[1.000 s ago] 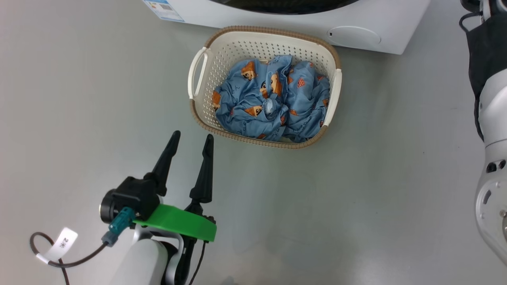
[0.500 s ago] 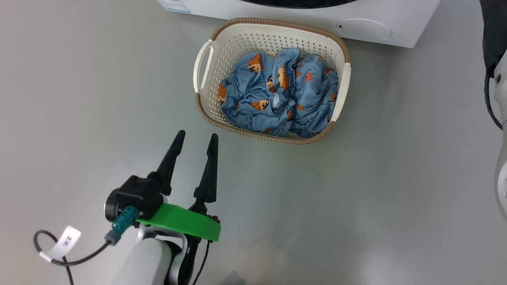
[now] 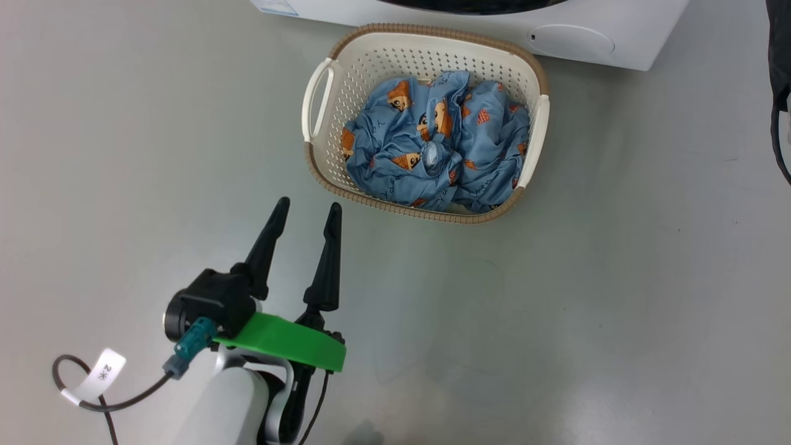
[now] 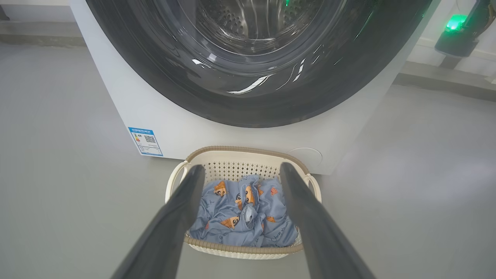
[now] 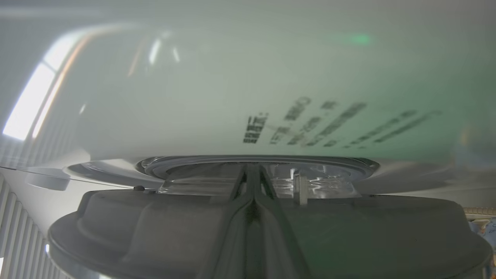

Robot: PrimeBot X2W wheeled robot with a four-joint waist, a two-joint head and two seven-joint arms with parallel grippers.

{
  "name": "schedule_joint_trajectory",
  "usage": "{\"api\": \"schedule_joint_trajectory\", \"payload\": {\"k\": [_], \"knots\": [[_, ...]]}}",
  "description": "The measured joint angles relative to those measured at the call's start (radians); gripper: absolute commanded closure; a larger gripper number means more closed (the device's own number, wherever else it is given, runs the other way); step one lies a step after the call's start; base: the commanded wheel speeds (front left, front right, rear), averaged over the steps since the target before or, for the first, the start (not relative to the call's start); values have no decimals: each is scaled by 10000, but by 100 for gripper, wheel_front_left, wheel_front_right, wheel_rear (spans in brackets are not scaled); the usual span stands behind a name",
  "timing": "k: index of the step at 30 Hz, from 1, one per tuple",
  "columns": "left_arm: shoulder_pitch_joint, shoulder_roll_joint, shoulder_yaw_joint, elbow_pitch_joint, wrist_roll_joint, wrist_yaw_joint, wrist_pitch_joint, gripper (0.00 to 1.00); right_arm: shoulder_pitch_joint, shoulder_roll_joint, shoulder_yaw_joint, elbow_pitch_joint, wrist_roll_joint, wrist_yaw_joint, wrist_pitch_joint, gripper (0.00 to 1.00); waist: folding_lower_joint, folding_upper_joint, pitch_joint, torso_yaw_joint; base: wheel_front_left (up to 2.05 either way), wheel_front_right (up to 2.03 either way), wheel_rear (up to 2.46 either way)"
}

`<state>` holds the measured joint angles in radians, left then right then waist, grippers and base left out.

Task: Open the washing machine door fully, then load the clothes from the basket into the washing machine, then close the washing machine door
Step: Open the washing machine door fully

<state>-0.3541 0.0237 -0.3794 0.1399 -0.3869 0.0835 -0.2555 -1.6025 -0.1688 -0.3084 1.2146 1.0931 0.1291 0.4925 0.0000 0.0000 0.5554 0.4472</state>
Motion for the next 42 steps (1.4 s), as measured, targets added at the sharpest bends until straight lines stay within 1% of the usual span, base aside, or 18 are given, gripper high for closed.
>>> {"api": "schedule_joint_trajectory", "payload": {"k": [5, 14, 23, 42], "knots": [[-1, 0, -6, -4, -4, 2, 0, 0, -12, -25, 2, 127, 0, 0, 115, 100, 0, 0, -24, -16, 0, 0, 0], [-1, 0, -84, -44, -4, 88, 0, 0, 3, -86, -6, 395, 15, 0, 711, 100, 0, 0, -99, -30, 0, 0, 0], [0, 0, -56, -44, 17, 88, 0, 0, 198, 117, 46, 569, 15, 0, 1137, 100, 0, 0, -222, -82, 0, 0, 0], [3, 2, 15, -23, 146, 86, 0, 0, 784, 255, 151, 639, 96, 0, 2102, 100, 1, 1, -546, -245, 0, 0, 0]]}}
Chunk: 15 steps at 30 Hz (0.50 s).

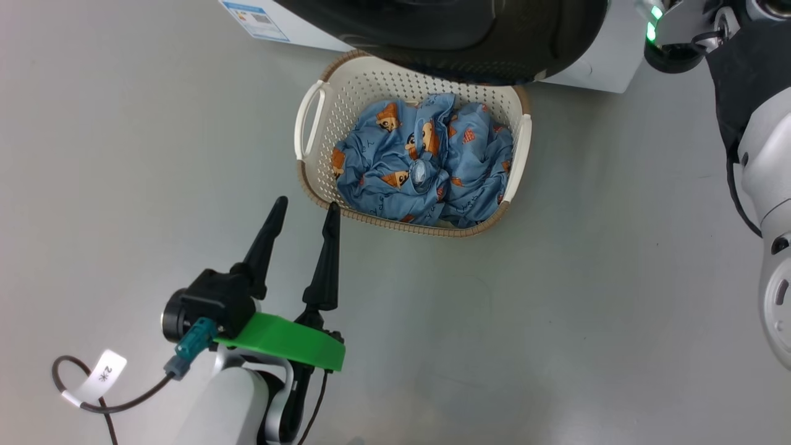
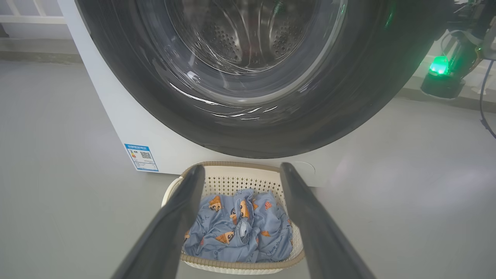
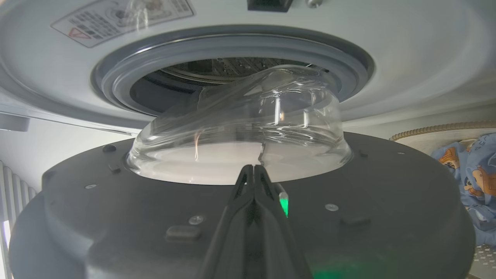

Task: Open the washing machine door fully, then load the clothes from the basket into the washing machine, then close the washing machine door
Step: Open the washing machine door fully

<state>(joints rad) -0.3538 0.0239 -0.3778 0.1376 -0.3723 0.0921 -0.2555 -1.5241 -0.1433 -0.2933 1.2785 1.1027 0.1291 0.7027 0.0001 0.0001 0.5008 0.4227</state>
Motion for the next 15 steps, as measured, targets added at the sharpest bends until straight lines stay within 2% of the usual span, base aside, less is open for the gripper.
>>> {"api": "schedule_joint_trajectory", "payload": {"k": [15], "knots": [[43, 0, 82, 58, 255, 0, 0, 0, 766, 347, 127, -226, 251, 0, 625, 100, -1, 0, -439, -112, 0, 0, 0]]}}
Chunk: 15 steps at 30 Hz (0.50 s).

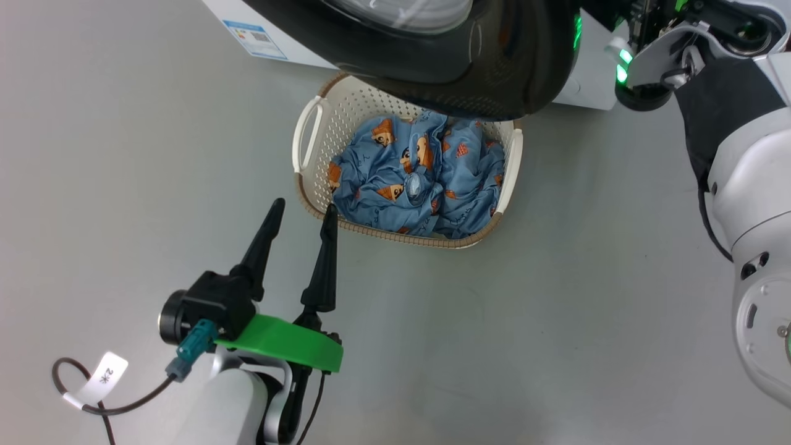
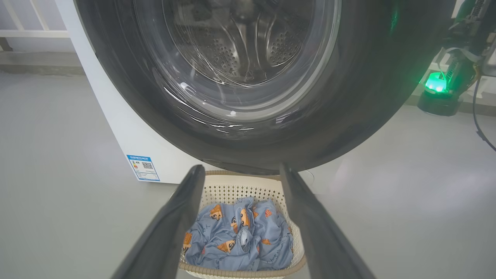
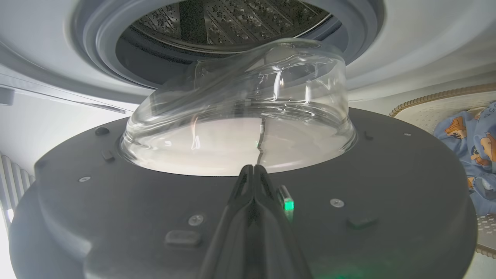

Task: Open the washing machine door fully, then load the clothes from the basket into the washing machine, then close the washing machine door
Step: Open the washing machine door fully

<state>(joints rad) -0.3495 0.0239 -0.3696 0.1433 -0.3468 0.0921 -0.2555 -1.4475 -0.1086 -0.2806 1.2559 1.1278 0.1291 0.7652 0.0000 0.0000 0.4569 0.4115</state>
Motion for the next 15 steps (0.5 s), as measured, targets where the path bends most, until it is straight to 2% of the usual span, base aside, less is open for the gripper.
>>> {"api": "schedule_joint_trajectory", "payload": {"k": [15], "knots": [[255, 4, 67, 67, 167, -2, 0, 0, 1044, 180, 326, -504, 378, 0, 650, 100, 0, 0, -518, -158, 0, 0, 0]]}}
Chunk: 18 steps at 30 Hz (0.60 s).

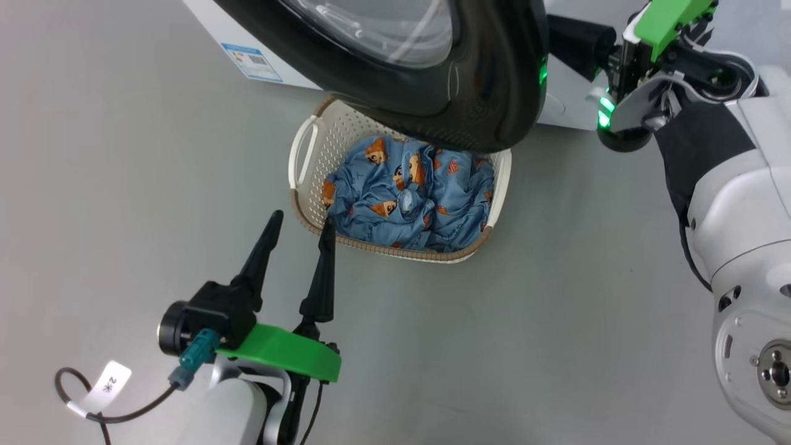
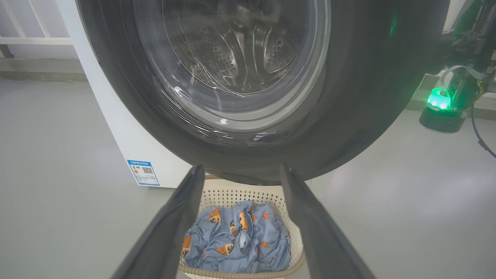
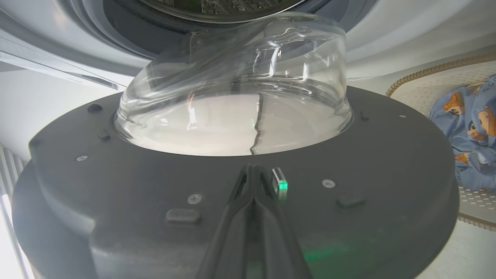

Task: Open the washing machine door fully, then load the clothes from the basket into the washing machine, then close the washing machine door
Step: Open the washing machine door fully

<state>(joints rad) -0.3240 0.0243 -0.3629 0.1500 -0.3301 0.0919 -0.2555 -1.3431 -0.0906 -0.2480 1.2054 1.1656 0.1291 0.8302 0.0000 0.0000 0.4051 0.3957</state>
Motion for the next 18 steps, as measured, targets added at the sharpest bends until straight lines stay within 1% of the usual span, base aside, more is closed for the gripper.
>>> {"api": "schedule_joint_trajectory", "payload": {"k": [7, 18], "knots": [[52, 2, 2, 61, 27, -56, 0, 0, 464, 8, 600, -102, 614, 0, 412, 100, 1, 0, -298, -19, 0, 0, 0], [314, 6, 2, 113, 125, -86, 0, 0, 1146, 13, 2127, -424, 2054, -2, 585, 100, 0, 0, -629, -61, 0, 0, 0]]}}
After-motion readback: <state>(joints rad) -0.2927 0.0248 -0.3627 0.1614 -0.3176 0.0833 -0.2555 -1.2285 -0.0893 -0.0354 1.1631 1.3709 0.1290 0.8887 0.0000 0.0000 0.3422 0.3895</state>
